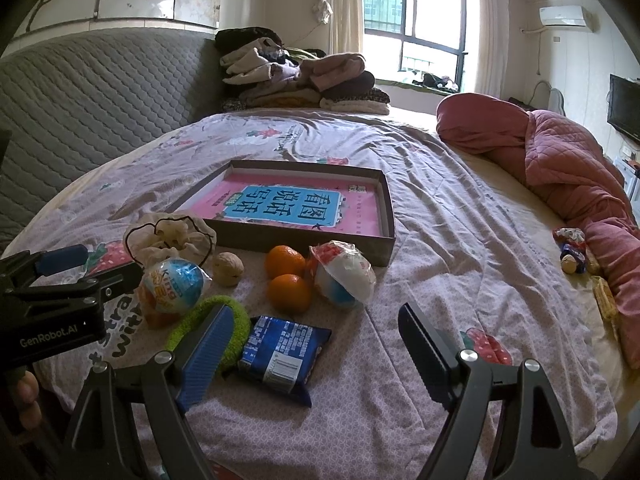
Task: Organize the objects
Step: 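Grasp the clear-wrapped egg with the left tool while the right tool grasps the white-bagged ball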
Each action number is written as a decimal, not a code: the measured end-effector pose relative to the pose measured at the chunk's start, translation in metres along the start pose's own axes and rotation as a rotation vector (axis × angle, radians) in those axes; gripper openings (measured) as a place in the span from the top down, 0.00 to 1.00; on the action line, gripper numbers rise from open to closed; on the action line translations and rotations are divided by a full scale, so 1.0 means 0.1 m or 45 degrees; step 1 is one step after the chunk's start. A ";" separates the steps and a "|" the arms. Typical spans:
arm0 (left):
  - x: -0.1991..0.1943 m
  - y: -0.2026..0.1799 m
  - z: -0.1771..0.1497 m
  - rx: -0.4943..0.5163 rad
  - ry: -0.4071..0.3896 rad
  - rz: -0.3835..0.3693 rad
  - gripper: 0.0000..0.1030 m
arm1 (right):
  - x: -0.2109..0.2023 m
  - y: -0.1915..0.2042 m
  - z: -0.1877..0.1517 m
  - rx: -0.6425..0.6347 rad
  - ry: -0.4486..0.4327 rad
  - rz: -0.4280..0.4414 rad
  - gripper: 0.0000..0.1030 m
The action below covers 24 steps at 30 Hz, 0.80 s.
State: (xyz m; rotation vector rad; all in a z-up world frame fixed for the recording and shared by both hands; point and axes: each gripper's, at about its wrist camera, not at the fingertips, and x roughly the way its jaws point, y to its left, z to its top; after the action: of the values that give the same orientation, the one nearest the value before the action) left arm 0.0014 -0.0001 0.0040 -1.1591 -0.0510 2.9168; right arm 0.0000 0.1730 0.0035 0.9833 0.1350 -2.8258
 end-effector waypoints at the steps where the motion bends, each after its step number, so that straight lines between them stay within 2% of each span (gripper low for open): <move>1: 0.00 0.01 0.00 0.000 0.004 0.002 0.20 | 0.00 0.00 0.00 0.000 0.001 -0.001 0.19; 24: 0.14 0.05 -0.07 -0.008 0.085 -0.017 0.20 | 0.06 -0.02 -0.04 0.007 0.040 -0.011 0.19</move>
State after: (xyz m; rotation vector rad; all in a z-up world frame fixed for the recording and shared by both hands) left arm -0.0036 -0.0042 -0.0105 -1.2511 -0.0681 2.8659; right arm -0.0027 0.1753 -0.0033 1.0309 0.1351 -2.8209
